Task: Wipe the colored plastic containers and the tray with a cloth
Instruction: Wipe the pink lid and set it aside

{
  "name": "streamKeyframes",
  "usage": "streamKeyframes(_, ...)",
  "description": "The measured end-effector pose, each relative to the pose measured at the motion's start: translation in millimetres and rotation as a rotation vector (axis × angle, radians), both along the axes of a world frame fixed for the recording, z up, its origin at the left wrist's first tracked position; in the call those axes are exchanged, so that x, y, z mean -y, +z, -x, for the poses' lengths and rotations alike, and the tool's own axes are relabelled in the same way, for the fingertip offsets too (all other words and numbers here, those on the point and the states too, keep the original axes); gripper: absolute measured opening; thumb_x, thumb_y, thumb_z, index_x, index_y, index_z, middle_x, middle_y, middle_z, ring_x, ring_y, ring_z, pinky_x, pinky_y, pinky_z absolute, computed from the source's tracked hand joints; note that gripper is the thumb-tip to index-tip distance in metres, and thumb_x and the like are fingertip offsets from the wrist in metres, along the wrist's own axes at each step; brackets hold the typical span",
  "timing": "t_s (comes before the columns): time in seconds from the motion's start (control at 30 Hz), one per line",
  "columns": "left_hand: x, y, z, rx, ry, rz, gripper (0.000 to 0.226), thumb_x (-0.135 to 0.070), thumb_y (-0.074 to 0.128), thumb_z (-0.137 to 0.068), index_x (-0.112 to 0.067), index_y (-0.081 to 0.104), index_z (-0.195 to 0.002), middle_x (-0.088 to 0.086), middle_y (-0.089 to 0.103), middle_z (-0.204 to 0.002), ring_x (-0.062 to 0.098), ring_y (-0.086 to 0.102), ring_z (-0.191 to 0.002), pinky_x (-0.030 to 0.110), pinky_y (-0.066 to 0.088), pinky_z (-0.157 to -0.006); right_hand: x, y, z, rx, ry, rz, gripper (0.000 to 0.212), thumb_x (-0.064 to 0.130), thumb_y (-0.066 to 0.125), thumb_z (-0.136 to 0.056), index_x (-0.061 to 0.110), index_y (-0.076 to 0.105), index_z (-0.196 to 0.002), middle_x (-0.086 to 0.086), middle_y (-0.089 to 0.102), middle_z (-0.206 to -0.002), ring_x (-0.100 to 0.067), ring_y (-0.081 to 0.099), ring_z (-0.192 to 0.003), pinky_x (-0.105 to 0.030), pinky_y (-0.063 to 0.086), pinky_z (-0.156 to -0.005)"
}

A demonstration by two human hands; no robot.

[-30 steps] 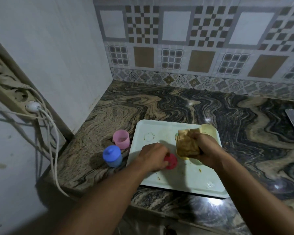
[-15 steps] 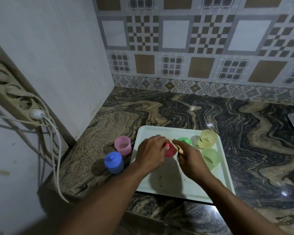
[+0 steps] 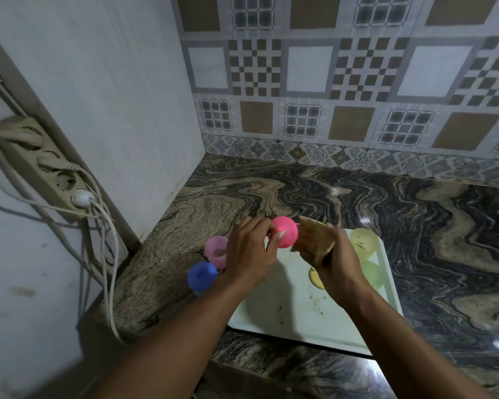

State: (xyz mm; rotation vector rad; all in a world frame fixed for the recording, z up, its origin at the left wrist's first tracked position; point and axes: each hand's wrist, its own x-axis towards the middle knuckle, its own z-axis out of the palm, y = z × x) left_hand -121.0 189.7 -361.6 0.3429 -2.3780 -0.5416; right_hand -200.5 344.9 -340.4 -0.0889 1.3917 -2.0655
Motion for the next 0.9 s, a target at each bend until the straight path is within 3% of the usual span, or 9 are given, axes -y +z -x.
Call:
streamKeyframes(0.07,-7,0,3,-0.022,0.003,-0.025,0.024,-0.035,0.059,-0.093,-0.014,0.060,-0.083,0.001,0.063,-0.082,0.025,0.053,-0.079,0.041,0.045,-0.068,6,6,-1,0.096,0.070,0.108,0.062,0.046,0.024,-0.105,0.006,0.065,-0.128,-0.019,0.071,-0.122,-0.031,0.067,-0.116,-0.041,0.048,-0.099)
streamKeyframes(0.13,-12,1,5,-0.043,0.018,-0.058,0.027,-0.037,0.056,-0.094,-0.013,0.061,-0.083,0.001,0.063,-0.083,0.024,0.053,-0.080,0.042,0.045,-0.068,12,1,-6,0.113,0.016,0.088,0.057,0.043,0.029,-0.108,0.003,0.066,-0.124,-0.023,0.072,-0.116,-0.036,0.067,-0.115,-0.047,0.049,-0.103)
streamKeyframes(0.3,-15,7,3,-0.035,0.016,-0.046,0.023,-0.035,0.056,-0.092,-0.017,0.059,-0.078,-0.005,0.062,-0.079,0.021,0.052,-0.079,0.039,0.044,-0.068,14,-3,-10,-0.336,-0.019,-0.182,0.022,0.015,0.051,-0.105,0.006,0.070,-0.112,-0.017,0.076,-0.095,-0.033,0.074,-0.084,-0.033,0.060,-0.072)
streamKeyframes(0.37,-10,13,4,-0.039,0.024,-0.093,0.024,-0.037,0.053,-0.093,-0.019,0.061,-0.079,-0.007,0.062,-0.081,0.018,0.053,-0.080,0.036,0.043,-0.071,10,0,-9,-0.465,0.027,-0.222,0.018,0.015,0.054,-0.104,0.010,0.070,-0.109,-0.017,0.076,-0.090,-0.039,0.071,-0.080,-0.043,0.062,-0.070)
streamKeyframes(0.5,15,38,11,0.283,-0.135,-0.578,0.011,-0.030,0.066,-0.093,-0.021,0.072,-0.091,-0.007,0.071,-0.086,0.010,0.064,-0.081,0.032,0.052,-0.075,4,10,-2,-0.623,0.182,-0.328,0.019,0.016,0.054,-0.104,0.009,0.070,-0.107,-0.022,0.074,-0.085,-0.044,0.069,-0.077,-0.052,0.059,-0.072)
streamKeyframes(0.57,27,51,13,0.447,-0.222,-0.663,0.010,-0.031,0.072,-0.091,-0.021,0.076,-0.090,-0.002,0.074,-0.083,0.011,0.065,-0.076,0.038,0.055,-0.074,1,16,3,-0.649,0.252,-0.334,0.020,0.016,0.053,-0.104,0.005,0.070,-0.109,-0.023,0.073,-0.086,-0.042,0.070,-0.074,-0.050,0.060,-0.069)
streamKeyframes(0.73,42,81,19,0.714,-0.429,-0.746,0.018,-0.031,0.073,-0.091,-0.014,0.078,-0.087,0.001,0.074,-0.079,0.014,0.065,-0.073,0.030,0.052,-0.076,-4,21,10,-0.472,0.330,-0.181,0.025,0.017,0.053,-0.103,0.001,0.068,-0.114,-0.025,0.070,-0.082,-0.032,0.065,-0.064,-0.028,0.046,-0.057)
streamKeyframes(0.83,35,81,20,0.575,-0.488,-0.869,0.011,-0.021,0.067,-0.095,-0.015,0.074,-0.090,-0.012,0.070,-0.072,0.000,0.059,-0.067,0.016,0.045,-0.069,-6,13,12,-0.319,0.296,-0.030,0.035,0.024,0.059,-0.096,-0.001,0.067,-0.118,-0.031,0.067,-0.086,-0.035,0.061,-0.067,-0.038,0.034,-0.061)
streamKeyframes(0.9,27,71,21,0.420,-0.449,-0.997,0.011,-0.017,0.064,-0.096,-0.014,0.072,-0.090,-0.016,0.065,-0.066,0.002,0.051,-0.064,0.017,0.039,-0.062,-5,9,8,-0.137,0.220,0.118,0.038,0.019,0.059,-0.093,-0.005,0.064,-0.121,-0.026,0.068,-0.093,-0.033,0.063,-0.070,-0.038,0.040,-0.063)
